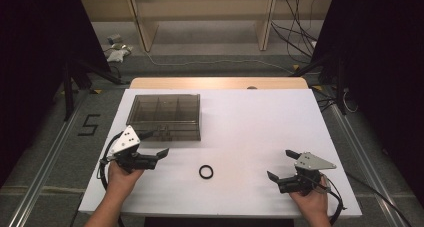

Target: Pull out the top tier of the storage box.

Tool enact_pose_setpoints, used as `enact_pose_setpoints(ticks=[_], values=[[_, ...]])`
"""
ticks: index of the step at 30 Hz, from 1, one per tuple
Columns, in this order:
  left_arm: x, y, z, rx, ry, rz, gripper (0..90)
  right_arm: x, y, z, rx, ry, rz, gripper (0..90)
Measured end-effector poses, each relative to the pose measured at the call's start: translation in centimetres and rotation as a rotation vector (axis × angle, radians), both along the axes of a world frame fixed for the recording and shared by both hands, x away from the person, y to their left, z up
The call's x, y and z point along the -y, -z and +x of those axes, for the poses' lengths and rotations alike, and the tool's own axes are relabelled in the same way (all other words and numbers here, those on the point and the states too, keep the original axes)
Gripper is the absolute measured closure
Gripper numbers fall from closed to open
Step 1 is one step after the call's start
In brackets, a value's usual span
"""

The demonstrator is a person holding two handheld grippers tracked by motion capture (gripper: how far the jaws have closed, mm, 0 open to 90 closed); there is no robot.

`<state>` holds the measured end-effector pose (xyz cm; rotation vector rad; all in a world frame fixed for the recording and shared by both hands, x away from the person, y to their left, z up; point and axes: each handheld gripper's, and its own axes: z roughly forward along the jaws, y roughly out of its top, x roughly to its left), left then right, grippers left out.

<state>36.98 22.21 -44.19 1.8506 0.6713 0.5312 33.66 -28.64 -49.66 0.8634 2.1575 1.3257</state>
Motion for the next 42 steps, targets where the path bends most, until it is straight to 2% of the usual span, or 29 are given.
enact_pose_setpoints(ticks=[6, 13, 21, 27, 32, 33, 34, 36, 37, 42], values=[[0.4, -0.3, 0.5, 0.005, 0.032, 0.024, 15.4, 0.0, 0.0, -0.1, -0.001, -0.003, 0.0, 1.1], [0.9, -0.5, 0.7, 0.016, 0.049, 0.071, 15.6, -0.1, 0.0, -0.1, 0.002, -0.008, 0.0, 1.1], [1.0, -0.6, 0.7, 0.024, 0.062, 0.095, 16.1, -0.1, 0.0, -0.1, 0.004, -0.012, 0.0, 1.1], [0.7, -0.8, 0.7, 0.032, 0.069, 0.094, 17.1, -0.1, 0.0, -0.1, 0.005, -0.016, -0.002, 1.1], [0.9, -0.9, 0.7, 0.064, 0.065, 0.127, 17.7, -0.1, 0.0, -0.1, 0.003, -0.013, -0.003, 1.0], [1.0, -0.9, 0.5, 0.082, 0.061, 0.159, 17.7, -0.1, 0.0, -0.1, 0.003, -0.012, -0.003, 1.0], [1.0, -0.9, 0.5, 0.082, 0.061, 0.159, 17.9, -0.1, 0.0, -0.1, 0.003, -0.012, -0.003, 1.0], [1.1, -1.2, 0.0, 0.118, 0.018, 0.21, 17.6, -0.1, 0.0, -0.1, 0.002, -0.012, -0.004, 1.1], [1.2, -1.2, -0.3, 0.137, -0.001, 0.218, 17.8, -0.1, 0.0, -0.1, 0.002, -0.013, -0.005, 1.0], [0.9, -1.7, -0.4, 0.149, 0.015, 0.216, 19.6, -0.2, 0.0, -0.1, 0.003, -0.012, -0.006, 1.0]])
